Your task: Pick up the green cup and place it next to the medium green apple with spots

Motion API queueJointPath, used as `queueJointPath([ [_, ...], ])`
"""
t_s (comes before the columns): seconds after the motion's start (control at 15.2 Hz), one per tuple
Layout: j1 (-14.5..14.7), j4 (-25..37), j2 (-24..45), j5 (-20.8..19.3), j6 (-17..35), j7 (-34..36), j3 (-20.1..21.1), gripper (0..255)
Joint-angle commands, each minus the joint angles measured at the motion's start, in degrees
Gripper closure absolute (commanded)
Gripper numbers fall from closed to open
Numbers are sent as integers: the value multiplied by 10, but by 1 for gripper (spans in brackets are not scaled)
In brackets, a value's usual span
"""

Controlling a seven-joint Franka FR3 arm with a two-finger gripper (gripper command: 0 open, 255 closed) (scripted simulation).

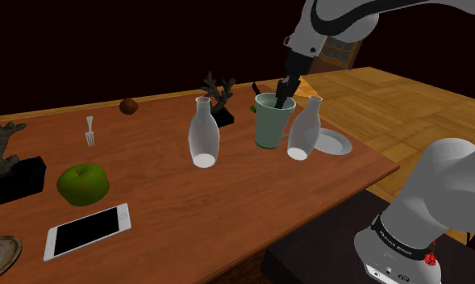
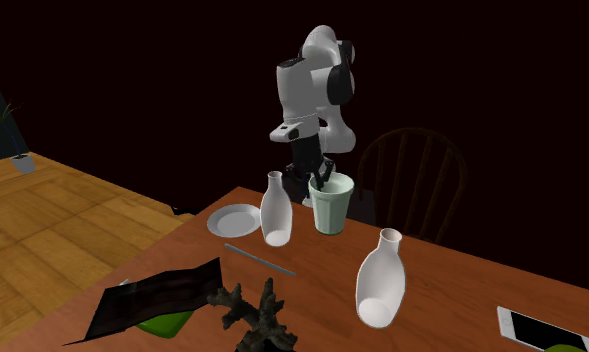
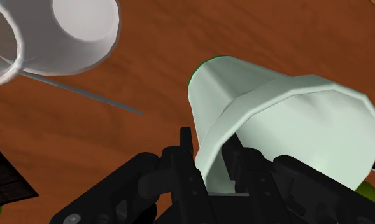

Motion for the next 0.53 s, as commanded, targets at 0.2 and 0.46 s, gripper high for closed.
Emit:
queueJointPath([
  [0.2, 0, 32, -8, -3, -39, 9, 3, 255],
  [0.46, 0, 61, -11, -5, -70, 15, 3, 255],
])
